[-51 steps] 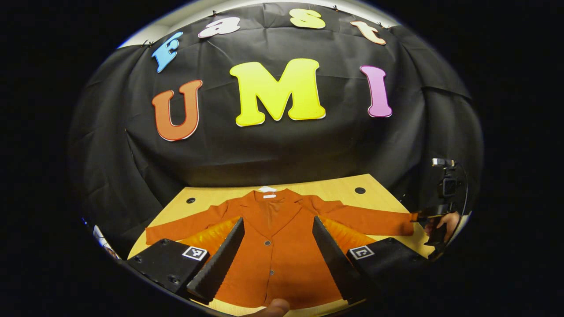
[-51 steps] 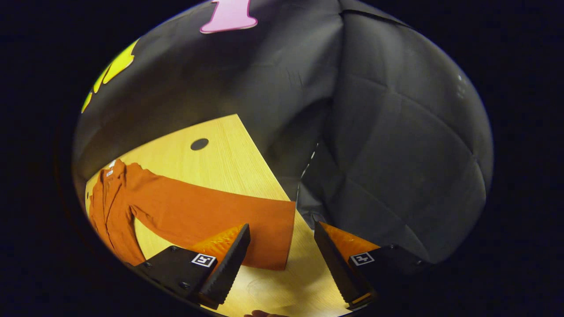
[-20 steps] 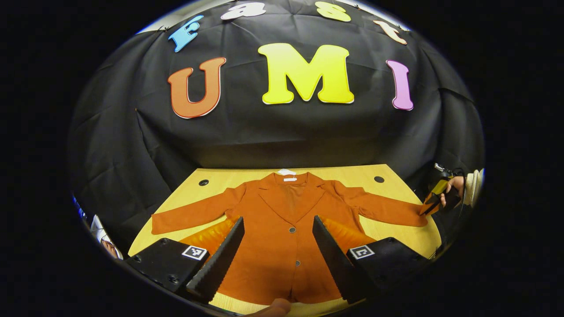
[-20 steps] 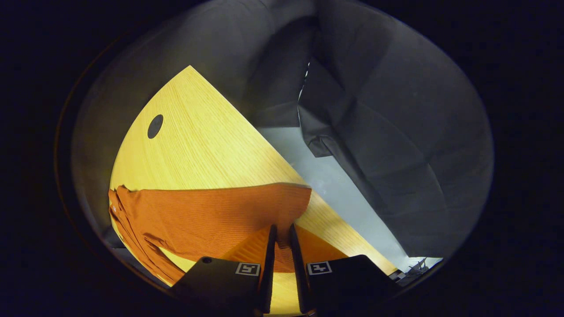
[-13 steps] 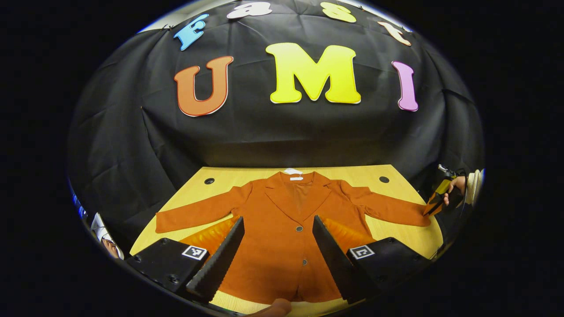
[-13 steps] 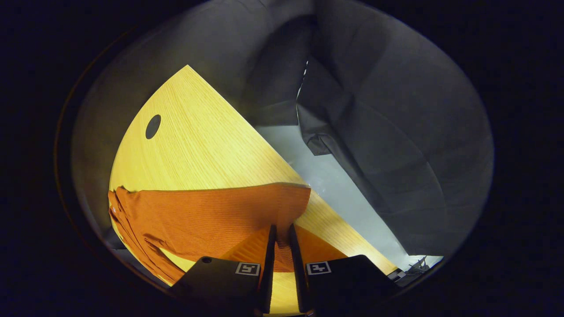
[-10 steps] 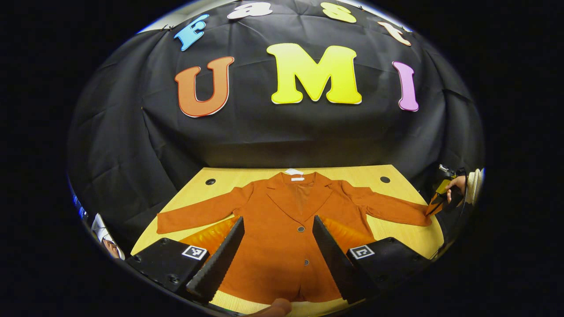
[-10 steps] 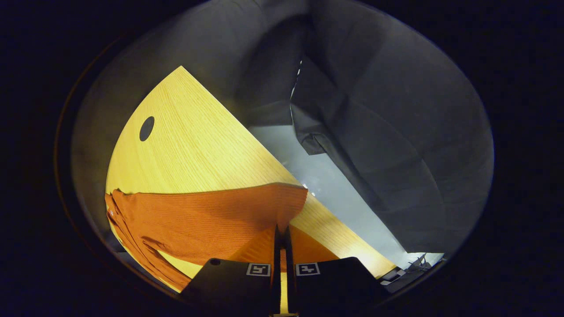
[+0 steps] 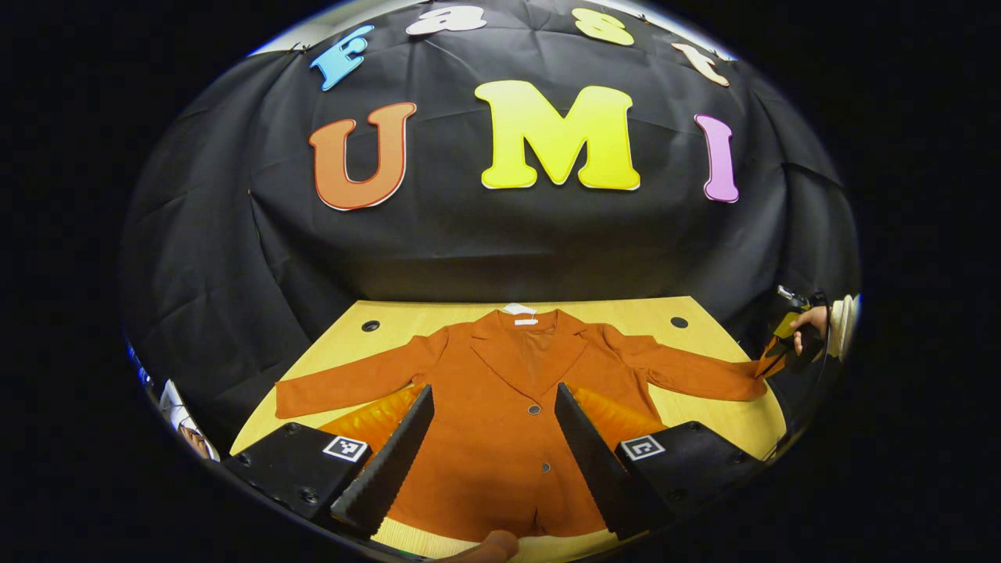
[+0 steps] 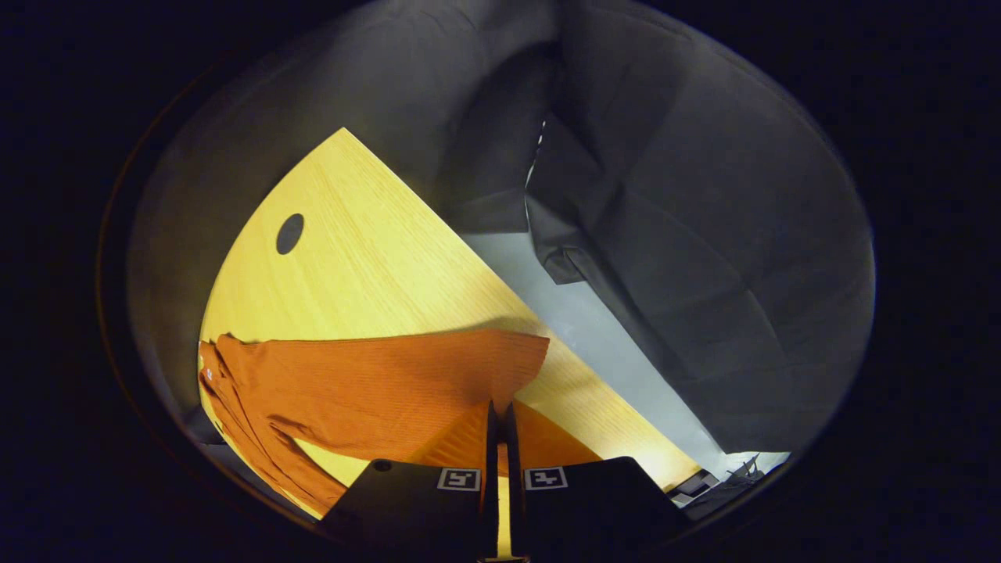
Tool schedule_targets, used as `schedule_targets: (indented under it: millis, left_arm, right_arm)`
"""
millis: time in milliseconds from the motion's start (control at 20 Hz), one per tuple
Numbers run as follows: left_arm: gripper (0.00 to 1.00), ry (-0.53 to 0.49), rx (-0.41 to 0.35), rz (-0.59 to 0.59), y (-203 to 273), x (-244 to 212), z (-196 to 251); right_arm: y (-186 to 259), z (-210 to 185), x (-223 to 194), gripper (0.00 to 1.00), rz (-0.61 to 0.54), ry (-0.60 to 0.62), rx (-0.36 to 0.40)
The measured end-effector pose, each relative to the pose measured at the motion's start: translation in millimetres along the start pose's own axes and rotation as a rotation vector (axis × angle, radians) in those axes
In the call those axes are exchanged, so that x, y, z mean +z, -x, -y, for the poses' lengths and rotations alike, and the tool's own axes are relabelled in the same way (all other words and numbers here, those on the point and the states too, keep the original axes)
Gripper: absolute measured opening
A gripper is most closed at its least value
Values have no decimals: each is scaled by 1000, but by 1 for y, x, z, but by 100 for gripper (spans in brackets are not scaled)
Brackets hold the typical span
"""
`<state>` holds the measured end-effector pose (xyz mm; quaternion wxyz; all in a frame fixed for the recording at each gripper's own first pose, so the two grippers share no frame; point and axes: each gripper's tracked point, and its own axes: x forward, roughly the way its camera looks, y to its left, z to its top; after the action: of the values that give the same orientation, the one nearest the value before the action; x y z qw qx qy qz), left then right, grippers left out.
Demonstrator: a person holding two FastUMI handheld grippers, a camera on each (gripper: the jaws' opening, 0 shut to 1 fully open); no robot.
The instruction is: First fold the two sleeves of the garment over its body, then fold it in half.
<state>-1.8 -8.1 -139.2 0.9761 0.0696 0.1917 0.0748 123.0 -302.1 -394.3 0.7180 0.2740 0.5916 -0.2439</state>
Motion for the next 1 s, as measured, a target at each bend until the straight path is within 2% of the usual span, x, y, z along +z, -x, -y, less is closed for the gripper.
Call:
schedule_targets:
  millis: [250,500,600,750,1000]
  left_arm:
    - [100,14,-31,16,-1,3,-7]
    - [100,-8,-36,70,1,15,-24]
    - [100,-13,-4,85,3,19,-42]
    - [100,-3,-1,99,5,20,-55]
    - [100,20,-57,137,12,23,-60]
  right_arm:
    - [40,-36,6,6,50,39,33]
    - [76,-90,2,6,87,110,60]
    - [87,-118,-3,6,95,138,77]
    - [98,-155,-15,6,106,184,87]
    - [108,-219,-51,6,93,287,101]
